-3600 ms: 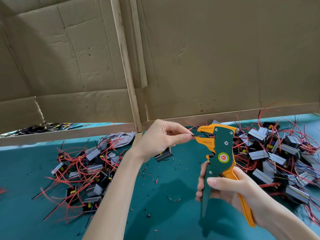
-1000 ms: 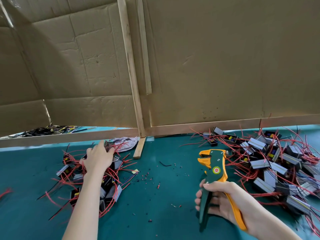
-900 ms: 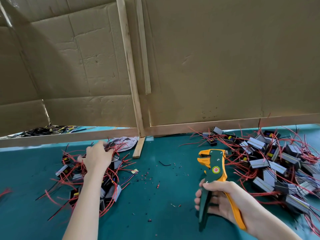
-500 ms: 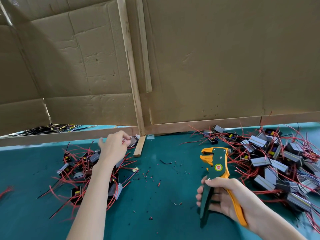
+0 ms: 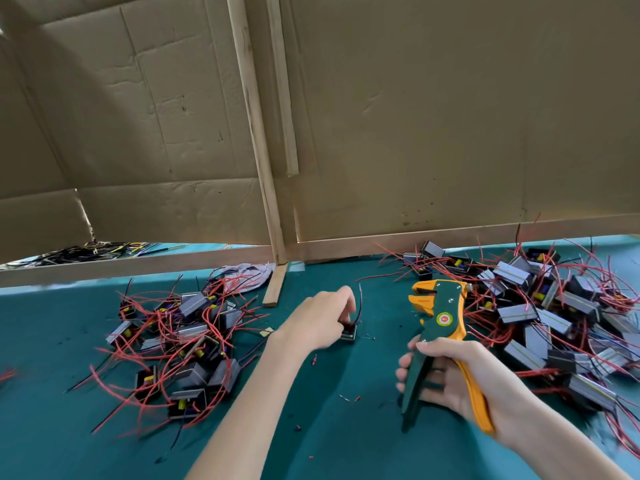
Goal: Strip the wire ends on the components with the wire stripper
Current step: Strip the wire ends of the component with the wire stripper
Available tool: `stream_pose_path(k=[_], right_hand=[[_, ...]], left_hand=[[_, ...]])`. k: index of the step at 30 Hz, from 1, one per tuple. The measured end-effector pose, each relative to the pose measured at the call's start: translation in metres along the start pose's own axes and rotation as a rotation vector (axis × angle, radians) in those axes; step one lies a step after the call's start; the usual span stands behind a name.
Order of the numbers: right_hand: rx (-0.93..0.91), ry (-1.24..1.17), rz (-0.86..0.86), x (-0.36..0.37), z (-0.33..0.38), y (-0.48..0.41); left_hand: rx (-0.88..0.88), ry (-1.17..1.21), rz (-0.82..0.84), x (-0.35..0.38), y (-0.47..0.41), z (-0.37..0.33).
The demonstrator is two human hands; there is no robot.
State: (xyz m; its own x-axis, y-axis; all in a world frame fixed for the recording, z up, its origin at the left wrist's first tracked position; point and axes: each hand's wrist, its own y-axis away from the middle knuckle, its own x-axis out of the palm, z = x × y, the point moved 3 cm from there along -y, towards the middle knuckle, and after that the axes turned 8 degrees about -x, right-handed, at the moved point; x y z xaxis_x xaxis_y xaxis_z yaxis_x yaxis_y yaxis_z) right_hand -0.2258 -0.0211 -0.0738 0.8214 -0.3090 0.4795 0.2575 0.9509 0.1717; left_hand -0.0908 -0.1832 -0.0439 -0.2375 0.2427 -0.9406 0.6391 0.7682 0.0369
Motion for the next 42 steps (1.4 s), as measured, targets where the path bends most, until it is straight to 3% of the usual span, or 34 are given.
stream_pose_path(k=[5, 9, 14, 23, 28, 35, 42], right_hand=[[-0.006, -0.003, 0.007, -0.001, 0.002, 0.001], [-0.001, -0.008, 0.014, 0.000, 0.001, 0.002], [0.002, -0.007, 0.030, 0.002, 0.001, 0.003], [-0.002, -0.017, 0.044, 0.000, 0.001, -0.001], [-0.082, 0.000, 0.172, 0.005, 0.006, 0.001], [-0.223, 0.018, 0.363, 0.017, 0.017, 0.013], [-0.253, 0.059, 0.385, 0.027, 0.024, 0.020]], left_hand=[[-0.034, 0.059, -0.040, 0.006, -0.001, -0.008], [-0.041, 0.123, -0.197, 0.015, -0.003, -0.012], [-0.049, 0.377, -0.287, 0.030, -0.005, -0.017], [-0.029, 0.974, -0.169, 0.012, -0.002, -0.023], [0.073, 1.210, -0.154, -0.029, 0.009, -0.031], [0.217, 1.034, -0.174, -0.066, 0.039, -0.045], [0.264, 0.869, -0.059, -0.067, 0.054, -0.053]])
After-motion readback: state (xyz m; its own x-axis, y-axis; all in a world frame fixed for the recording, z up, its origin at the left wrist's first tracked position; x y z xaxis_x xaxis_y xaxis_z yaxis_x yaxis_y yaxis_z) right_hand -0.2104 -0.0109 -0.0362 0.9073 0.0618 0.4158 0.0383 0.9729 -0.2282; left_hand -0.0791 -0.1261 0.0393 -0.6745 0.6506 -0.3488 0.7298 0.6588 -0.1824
